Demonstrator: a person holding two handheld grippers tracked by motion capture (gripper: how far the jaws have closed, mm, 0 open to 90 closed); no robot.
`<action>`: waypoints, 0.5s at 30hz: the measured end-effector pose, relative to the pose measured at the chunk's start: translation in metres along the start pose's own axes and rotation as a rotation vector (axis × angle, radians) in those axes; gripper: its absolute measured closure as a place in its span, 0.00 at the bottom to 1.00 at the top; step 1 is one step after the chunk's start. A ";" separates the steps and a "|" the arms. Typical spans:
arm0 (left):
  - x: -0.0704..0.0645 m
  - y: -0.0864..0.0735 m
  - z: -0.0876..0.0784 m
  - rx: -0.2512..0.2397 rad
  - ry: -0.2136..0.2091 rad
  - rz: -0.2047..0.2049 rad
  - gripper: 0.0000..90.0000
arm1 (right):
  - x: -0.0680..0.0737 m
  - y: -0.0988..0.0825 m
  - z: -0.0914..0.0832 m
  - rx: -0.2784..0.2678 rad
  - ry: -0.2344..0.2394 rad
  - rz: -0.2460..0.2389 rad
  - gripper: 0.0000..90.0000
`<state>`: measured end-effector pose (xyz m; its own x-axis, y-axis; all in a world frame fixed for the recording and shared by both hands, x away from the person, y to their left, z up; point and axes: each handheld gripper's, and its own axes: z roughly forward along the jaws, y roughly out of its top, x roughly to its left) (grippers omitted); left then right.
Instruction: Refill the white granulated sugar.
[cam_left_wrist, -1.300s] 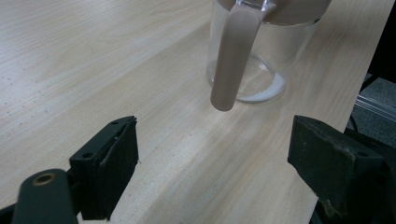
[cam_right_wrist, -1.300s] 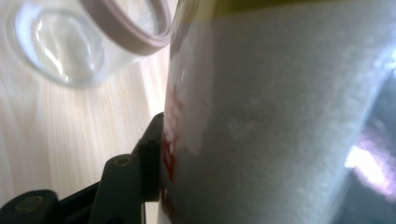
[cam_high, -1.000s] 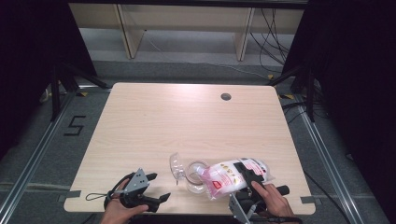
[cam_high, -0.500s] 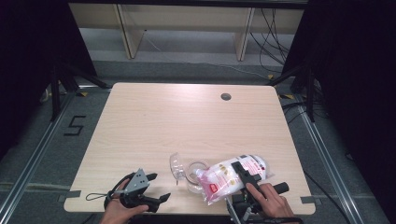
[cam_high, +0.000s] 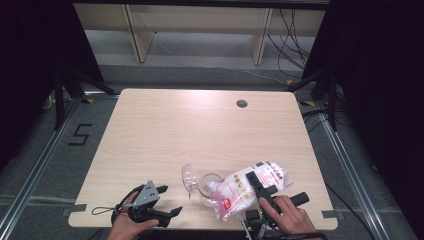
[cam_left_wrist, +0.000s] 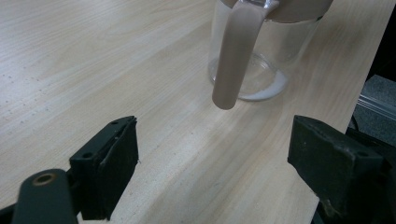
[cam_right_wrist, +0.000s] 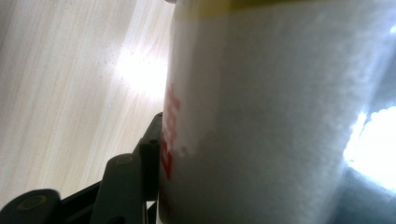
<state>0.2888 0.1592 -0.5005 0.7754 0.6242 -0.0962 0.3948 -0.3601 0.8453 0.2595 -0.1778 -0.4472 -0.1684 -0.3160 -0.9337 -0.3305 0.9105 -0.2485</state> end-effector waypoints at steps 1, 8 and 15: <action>0.000 0.000 0.000 0.000 0.000 0.000 0.18 | 0.000 0.000 0.000 0.000 0.000 0.000 0.55; 0.000 0.000 0.000 0.002 0.005 0.000 0.18 | -0.003 -0.002 0.000 0.010 -0.008 -0.033 0.56; 0.000 -0.001 0.001 0.003 0.009 -0.002 0.18 | -0.003 -0.003 -0.001 0.018 -0.010 -0.022 0.56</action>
<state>0.2887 0.1588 -0.5014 0.7699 0.6313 -0.0934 0.3979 -0.3604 0.8437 0.2599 -0.1797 -0.4430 -0.1518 -0.3337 -0.9304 -0.3171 0.9080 -0.2739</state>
